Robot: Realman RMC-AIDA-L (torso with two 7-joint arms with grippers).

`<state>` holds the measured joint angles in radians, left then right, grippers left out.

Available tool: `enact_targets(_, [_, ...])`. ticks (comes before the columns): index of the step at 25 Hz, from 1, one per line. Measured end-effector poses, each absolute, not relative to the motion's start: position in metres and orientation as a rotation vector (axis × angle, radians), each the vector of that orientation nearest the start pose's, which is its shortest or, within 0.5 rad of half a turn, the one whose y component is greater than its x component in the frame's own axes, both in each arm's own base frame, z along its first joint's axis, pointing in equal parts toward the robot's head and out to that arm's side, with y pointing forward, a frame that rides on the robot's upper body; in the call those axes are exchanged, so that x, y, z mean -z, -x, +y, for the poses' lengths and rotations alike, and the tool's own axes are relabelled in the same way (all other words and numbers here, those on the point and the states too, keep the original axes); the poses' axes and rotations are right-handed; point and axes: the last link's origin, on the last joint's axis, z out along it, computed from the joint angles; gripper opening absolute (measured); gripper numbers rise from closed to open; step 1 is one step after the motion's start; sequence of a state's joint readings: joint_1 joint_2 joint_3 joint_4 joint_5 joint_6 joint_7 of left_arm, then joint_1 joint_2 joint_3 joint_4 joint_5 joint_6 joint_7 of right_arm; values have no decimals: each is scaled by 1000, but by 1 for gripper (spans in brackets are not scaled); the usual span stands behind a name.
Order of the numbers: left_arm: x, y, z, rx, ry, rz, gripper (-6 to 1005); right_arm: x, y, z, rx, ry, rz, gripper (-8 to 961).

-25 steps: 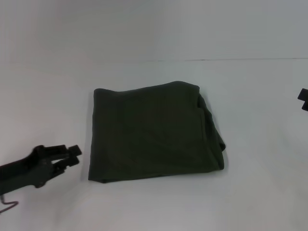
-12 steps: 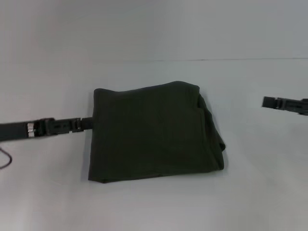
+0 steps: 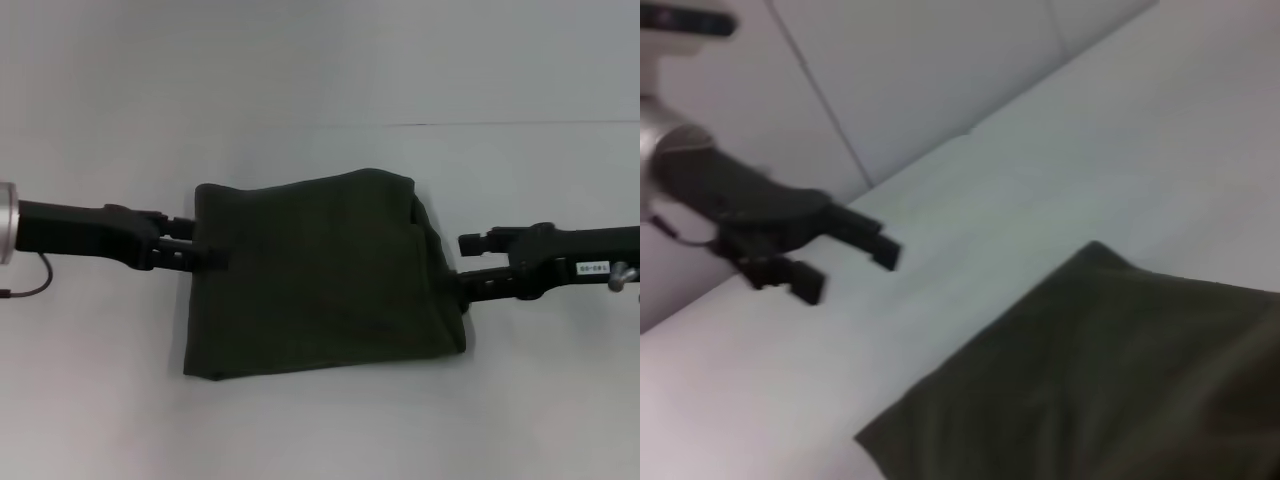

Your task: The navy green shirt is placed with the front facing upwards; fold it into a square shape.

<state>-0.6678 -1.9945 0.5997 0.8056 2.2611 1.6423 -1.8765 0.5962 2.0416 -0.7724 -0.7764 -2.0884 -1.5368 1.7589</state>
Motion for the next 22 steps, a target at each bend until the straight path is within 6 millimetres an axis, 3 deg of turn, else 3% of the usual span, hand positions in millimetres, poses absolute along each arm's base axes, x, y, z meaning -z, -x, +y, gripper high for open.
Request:
enact_targets(10, [-36, 235, 369, 419, 2754, -1026, 934, -13, -247, 357, -557, 2704, 888, 940])
enact_targets(22, [-33, 229, 366, 429, 2789, -1031, 933, -7, -243, 365, -546, 2675, 837, 940])
